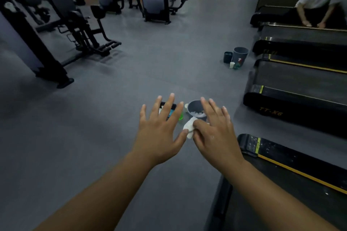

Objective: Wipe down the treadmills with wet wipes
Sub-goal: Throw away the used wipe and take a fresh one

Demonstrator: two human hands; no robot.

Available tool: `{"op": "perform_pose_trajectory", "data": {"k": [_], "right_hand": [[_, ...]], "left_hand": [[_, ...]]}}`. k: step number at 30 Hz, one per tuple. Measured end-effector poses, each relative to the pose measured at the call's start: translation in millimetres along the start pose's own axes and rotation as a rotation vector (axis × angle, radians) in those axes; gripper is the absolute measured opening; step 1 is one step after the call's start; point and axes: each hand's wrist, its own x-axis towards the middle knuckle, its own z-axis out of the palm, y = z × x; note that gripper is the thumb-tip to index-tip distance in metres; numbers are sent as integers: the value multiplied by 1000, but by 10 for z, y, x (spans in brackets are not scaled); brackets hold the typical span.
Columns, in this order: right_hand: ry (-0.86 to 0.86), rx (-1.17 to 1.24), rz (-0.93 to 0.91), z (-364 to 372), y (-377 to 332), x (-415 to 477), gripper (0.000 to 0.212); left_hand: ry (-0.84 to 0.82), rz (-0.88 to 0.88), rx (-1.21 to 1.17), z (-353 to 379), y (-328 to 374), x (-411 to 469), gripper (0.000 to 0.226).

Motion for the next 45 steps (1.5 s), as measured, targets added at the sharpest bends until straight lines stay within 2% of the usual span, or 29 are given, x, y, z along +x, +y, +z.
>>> {"op": "perform_pose_trajectory", "data": {"k": [11,16,19,21,28,34,42,45], "right_hand": [[-45,-55,163,1147,624,1438,16],[-73,-117,305,1795,854,2119,13],[-95,-122,355,2130,1036,2438,3],[-98,-123,397,2335,1197,2639,4],[-107,-125,513,3158,2191,3249,7],[-195,-76,597,4110,3378,3599,11],[-319,-39,760,5279,4373,3692,10],[-382,-43,794,5611,4502,3647,19]], "left_hand": [[-112,115,-43,794,-1162,1813,74],[-199,272,-76,1326,-1768,2666,75],[-261,308,-77,1611,-2040,3149,75],[-292,333,-76,1799,-2166,3476,74],[-375,422,-66,2655,-2312,4710,73],[-459,391,-125,3736,-2261,5744,76],[-599,331,-185,4883,-2359,6384,76],[-645,317,-188,5220,-2445,6447,76]]}}
